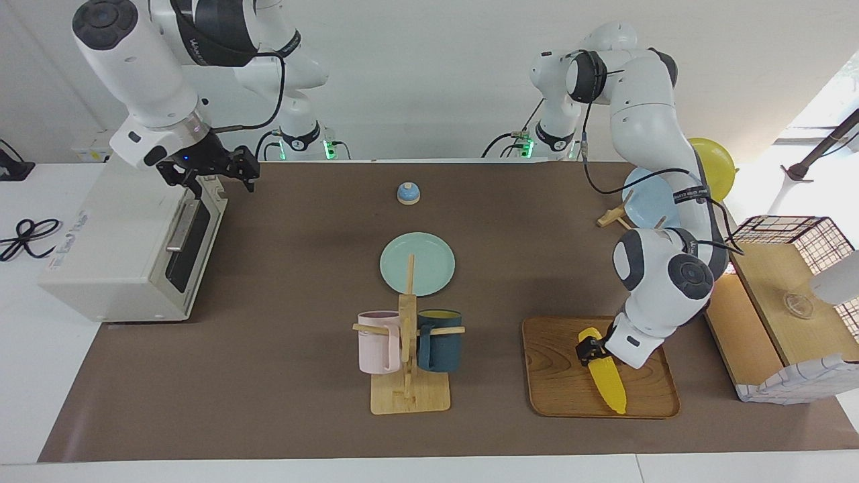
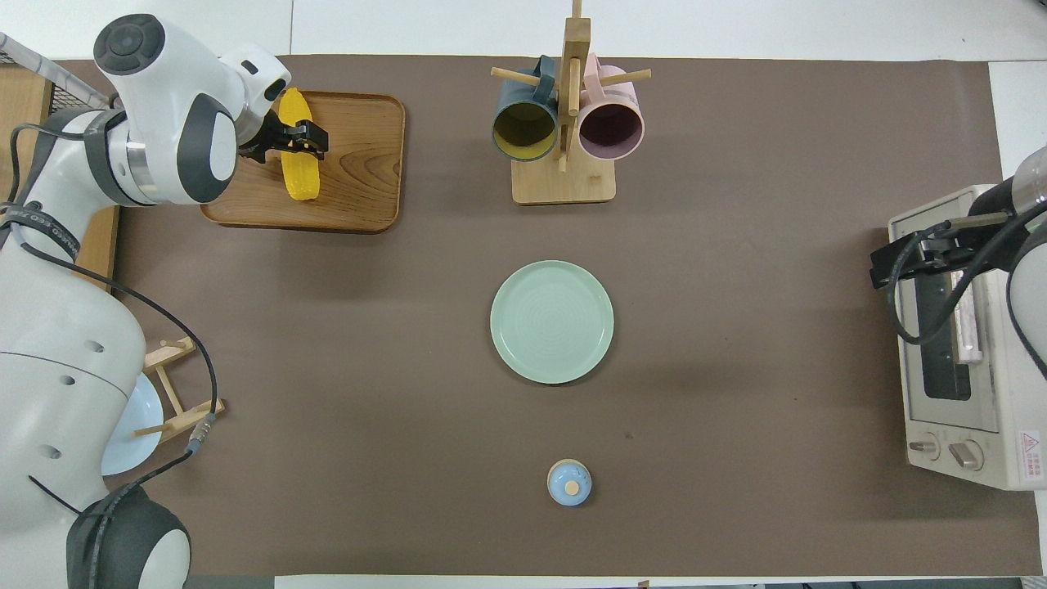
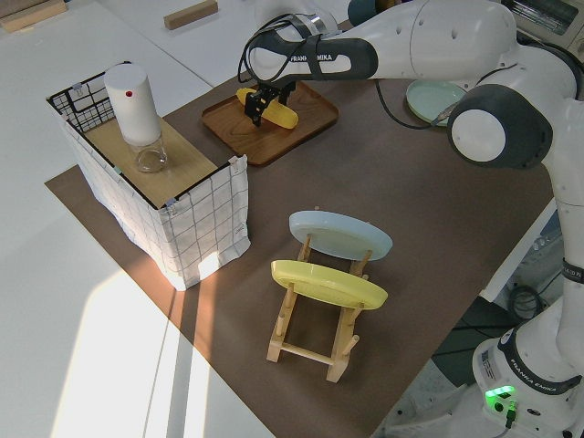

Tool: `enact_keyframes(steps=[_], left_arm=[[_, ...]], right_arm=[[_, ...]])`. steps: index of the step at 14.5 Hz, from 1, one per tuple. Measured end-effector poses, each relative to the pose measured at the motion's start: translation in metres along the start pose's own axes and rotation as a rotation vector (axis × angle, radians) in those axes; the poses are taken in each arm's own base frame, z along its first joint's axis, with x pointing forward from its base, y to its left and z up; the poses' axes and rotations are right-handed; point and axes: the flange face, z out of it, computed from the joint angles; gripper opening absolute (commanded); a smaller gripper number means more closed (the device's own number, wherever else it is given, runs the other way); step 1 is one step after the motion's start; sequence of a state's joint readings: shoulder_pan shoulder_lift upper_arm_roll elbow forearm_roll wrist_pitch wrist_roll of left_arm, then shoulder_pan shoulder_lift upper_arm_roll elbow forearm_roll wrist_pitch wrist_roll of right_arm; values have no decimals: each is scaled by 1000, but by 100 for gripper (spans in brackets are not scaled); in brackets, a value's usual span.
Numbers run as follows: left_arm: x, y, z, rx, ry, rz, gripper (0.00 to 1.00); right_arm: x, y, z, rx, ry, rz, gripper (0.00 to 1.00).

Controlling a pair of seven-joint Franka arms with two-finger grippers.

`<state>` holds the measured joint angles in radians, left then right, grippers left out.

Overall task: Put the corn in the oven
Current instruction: 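Lift the corn with the left gripper and carry it toward the green plate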

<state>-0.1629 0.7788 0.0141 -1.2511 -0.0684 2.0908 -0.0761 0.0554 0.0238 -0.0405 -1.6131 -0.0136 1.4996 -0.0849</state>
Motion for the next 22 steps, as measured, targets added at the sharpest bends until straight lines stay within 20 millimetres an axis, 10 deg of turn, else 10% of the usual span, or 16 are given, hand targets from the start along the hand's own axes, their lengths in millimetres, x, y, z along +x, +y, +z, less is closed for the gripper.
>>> enact_keyframes(steps=[1, 2, 3, 8, 13, 18, 22], left_arm=[[0, 0, 0, 0, 1, 2, 36], [0, 1, 0, -1, 1, 3, 14], [0, 2, 0, -1, 1, 4, 0], [-1, 10, -8, -39, -10, -6, 0], [-10, 30, -82, -117, -21, -116, 0], [-68, 122, -157, -128, -41, -230, 0], [-119, 199, -139, -122, -67, -259, 0]], right_arm=[[1, 6, -1, 0, 12, 10, 33], [3, 14, -3, -1, 40, 22, 0], [5, 22, -5, -2, 64, 33, 0], [11, 53, 24, -29, 92, 74, 0], [10, 86, 65, -119, 60, 101, 0], [2, 109, 100, -106, 19, 149, 0], [-2, 111, 118, -100, -2, 169, 0]])
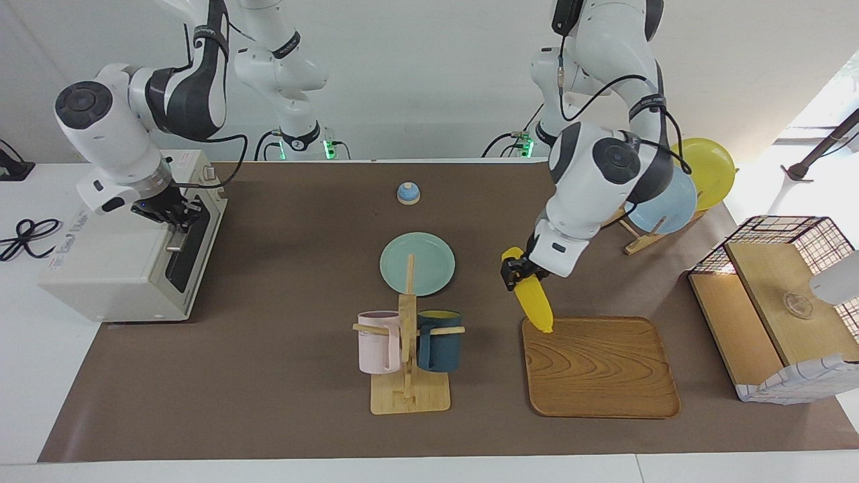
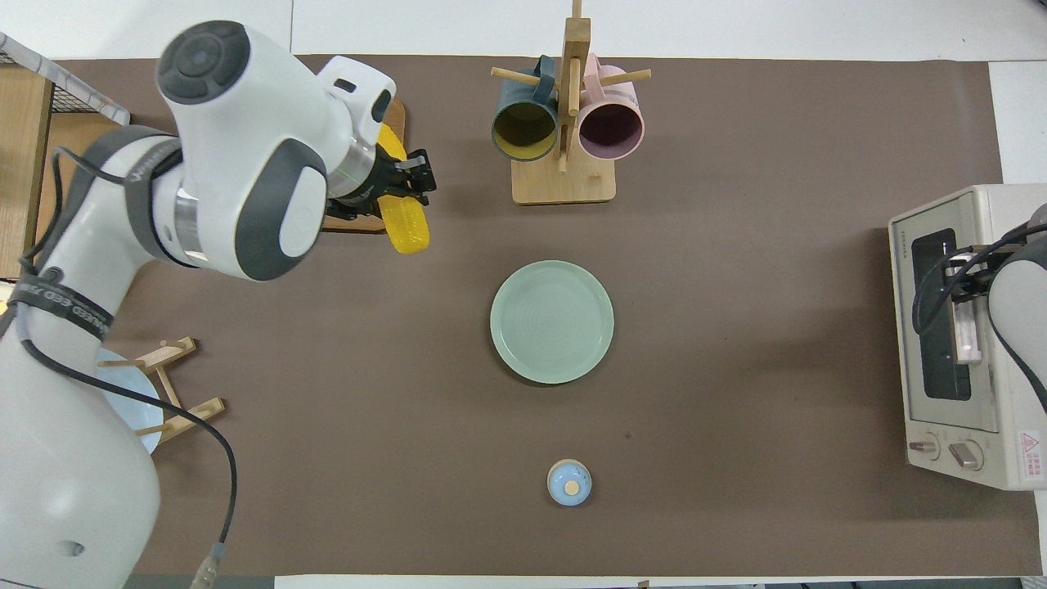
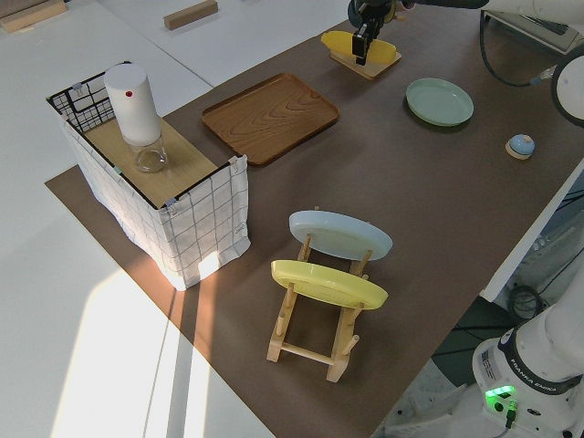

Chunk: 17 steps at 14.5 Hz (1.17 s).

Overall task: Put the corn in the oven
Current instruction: 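Lift the corn with the left gripper and carry it toward the green plate, then lower the corn onto the plate while the right gripper opens the oven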

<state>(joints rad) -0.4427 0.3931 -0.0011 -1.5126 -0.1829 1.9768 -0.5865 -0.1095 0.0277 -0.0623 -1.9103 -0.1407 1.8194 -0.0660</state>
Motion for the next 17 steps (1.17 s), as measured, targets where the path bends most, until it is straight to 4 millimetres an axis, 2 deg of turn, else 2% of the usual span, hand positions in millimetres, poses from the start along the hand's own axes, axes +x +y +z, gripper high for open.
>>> enact_keyframes(steps=[3, 5, 7, 10, 12, 14, 17], left_arm=[[-53, 38, 36, -11, 14, 18, 0], [-91, 53, 57, -13, 16, 46, 0], [-125, 63, 71, -32, 36, 69, 0], [-168, 78, 96, -51, 52, 90, 0], [-182, 83, 118, -40, 44, 107, 0], [-182, 84, 138, -43, 53, 109, 0], [-185, 85, 153, -36, 50, 114, 0]], right_arm=[[-2, 0, 0, 1, 7, 5, 0], [-2, -7, 2, 8, 7, 32, 0], [-2, -31, 6, 19, 6, 46, 0], [-4, -62, 24, 58, 22, 41, 0], [-5, -74, 38, 89, 38, 38, 0], [-6, -90, 54, 95, 54, 21, 0], [-6, -110, 84, 110, 74, 7, 0]])
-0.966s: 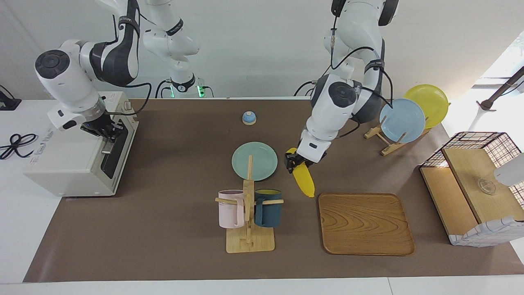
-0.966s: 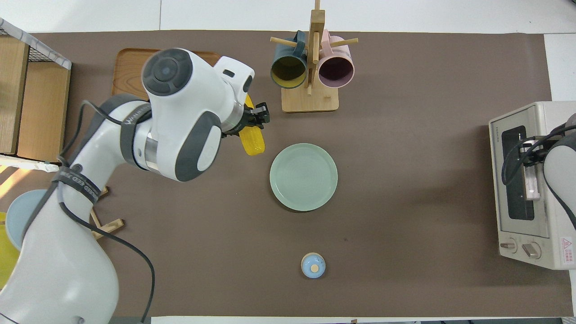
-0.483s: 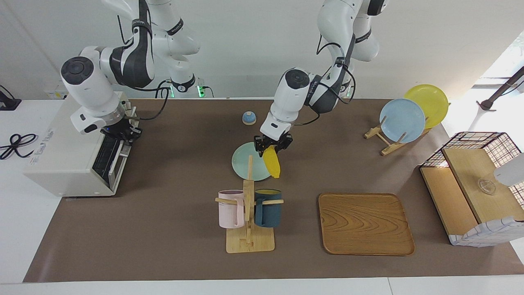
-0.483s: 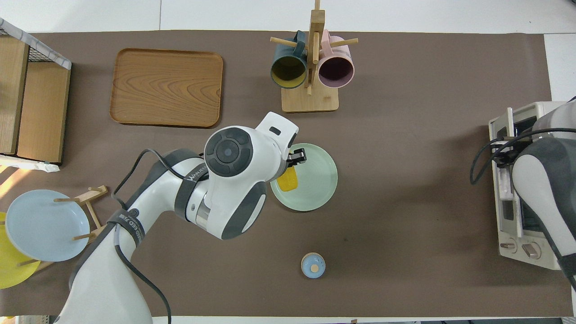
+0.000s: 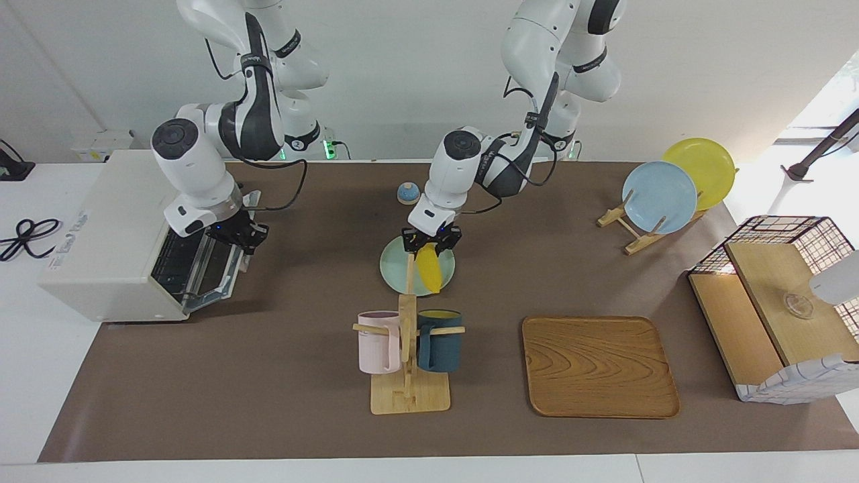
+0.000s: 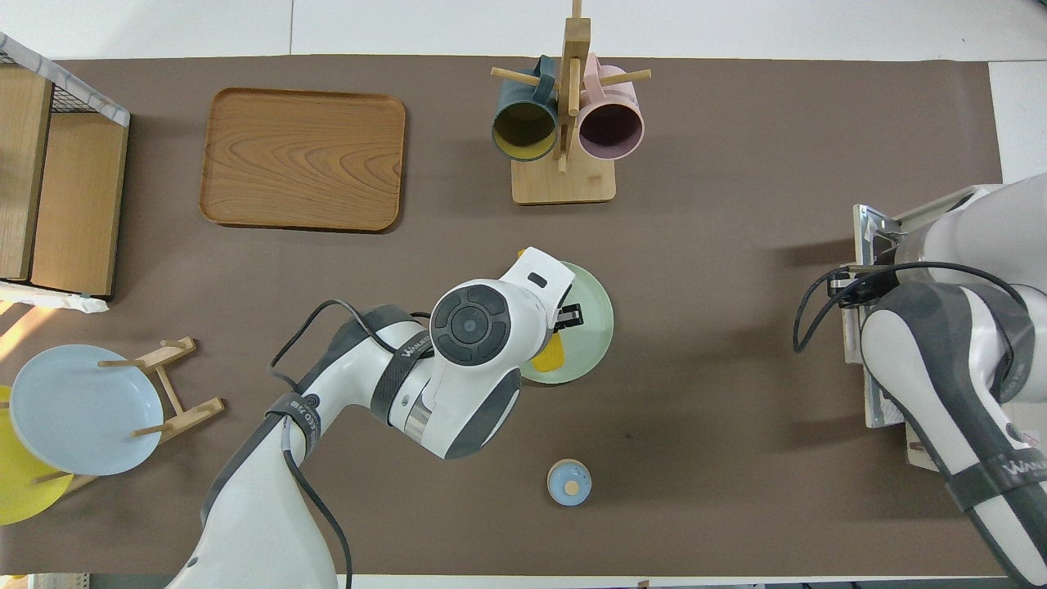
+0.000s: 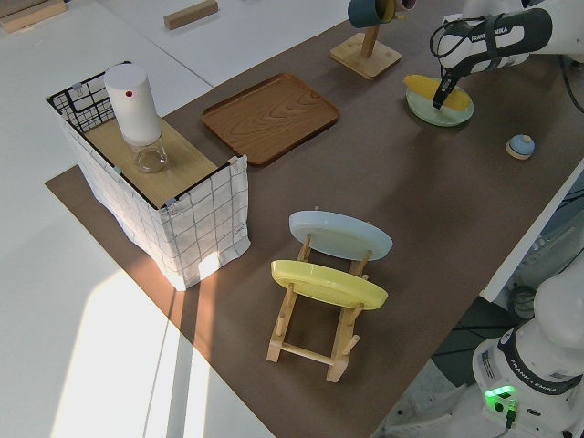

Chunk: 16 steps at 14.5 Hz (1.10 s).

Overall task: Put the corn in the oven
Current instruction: 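Lower the corn onto the plate while the right gripper opens the oven, then release the corn with the left gripper while the right gripper approaches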

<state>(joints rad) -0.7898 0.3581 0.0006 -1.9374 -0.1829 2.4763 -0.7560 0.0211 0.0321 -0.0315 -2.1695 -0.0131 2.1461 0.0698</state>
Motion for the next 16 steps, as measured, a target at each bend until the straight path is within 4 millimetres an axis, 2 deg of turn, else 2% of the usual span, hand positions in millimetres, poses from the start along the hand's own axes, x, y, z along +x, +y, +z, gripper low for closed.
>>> enact_keyframes(steps=[2, 5, 9, 12, 14, 16], left_arm=[[-7, 4, 4, 3, -5, 9, 2], [-9, 6, 5, 5, -5, 14, 100], [-7, 4, 5, 8, -2, 14, 100], [5, -2, -5, 8, 10, 2, 100], [24, -16, -33, 14, 11, -7, 100], [53, -42, -75, 41, 25, -2, 100]], right_arm=[[-1, -6, 14, 0, 8, -10, 0], [-3, -12, 33, 2, 27, -20, 0], [-4, -16, 64, 1, 28, -28, 0], [-7, -18, 71, 0, 13, -25, 0], [-8, -26, 72, -1, 11, -14, 0], [-9, -50, 66, -1, 13, -15, 0]])
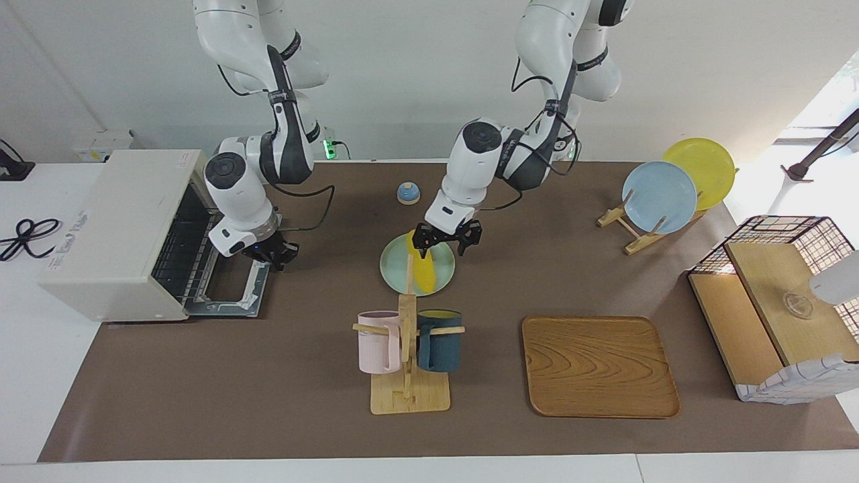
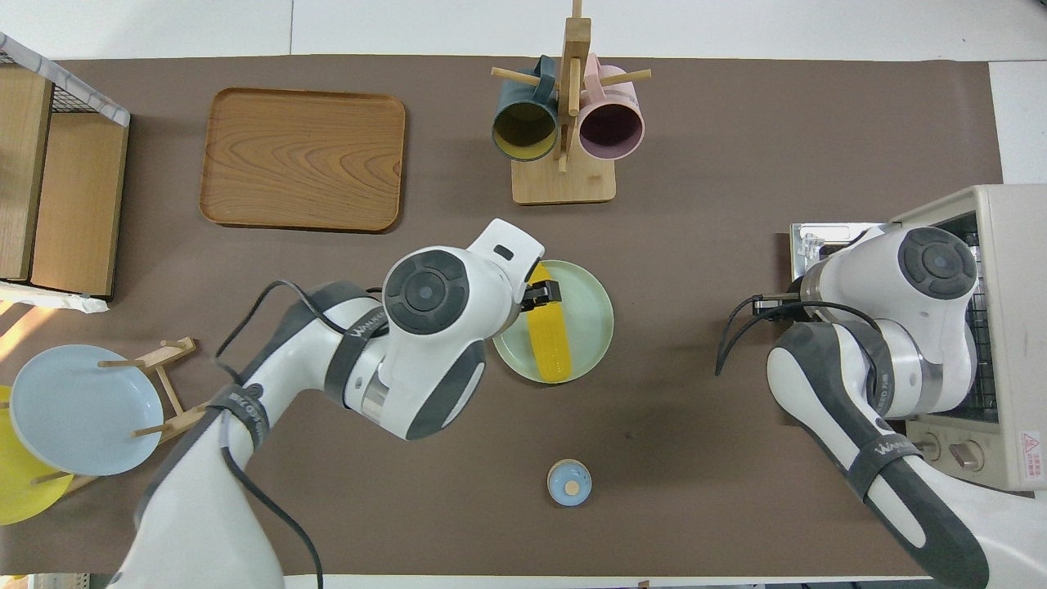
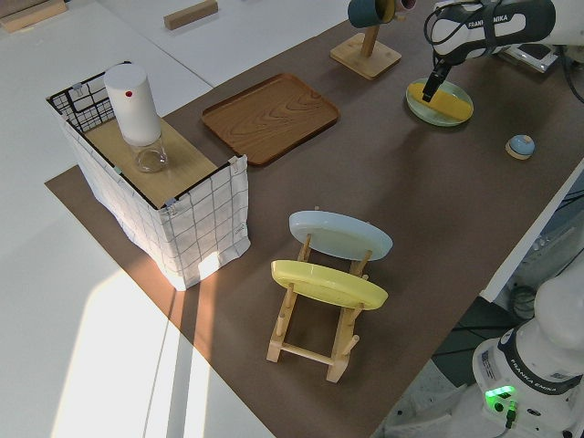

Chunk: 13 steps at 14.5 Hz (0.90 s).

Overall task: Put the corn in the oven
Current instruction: 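Release the corn with the left gripper while the right gripper approaches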

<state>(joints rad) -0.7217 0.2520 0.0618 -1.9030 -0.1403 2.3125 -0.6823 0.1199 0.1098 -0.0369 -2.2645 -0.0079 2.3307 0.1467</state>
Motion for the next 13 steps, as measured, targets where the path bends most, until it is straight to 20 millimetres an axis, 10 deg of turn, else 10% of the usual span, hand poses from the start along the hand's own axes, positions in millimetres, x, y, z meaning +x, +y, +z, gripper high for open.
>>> enact_keyframes(steps=[6, 7, 8, 13], left_arm=[[99, -112, -96, 55, 4, 9, 100], [110, -130, -106, 59, 3, 9, 100], [120, -148, -115, 63, 1, 7, 100], [140, -229, -163, 102, -10, 61, 100]], right_arm=[[-15, -181, -82, 34, 62, 44, 5], [-21, -209, -93, 45, 80, 22, 53], [-26, -233, -102, 54, 91, -7, 66], [-51, -376, -99, 60, 87, -25, 51]])
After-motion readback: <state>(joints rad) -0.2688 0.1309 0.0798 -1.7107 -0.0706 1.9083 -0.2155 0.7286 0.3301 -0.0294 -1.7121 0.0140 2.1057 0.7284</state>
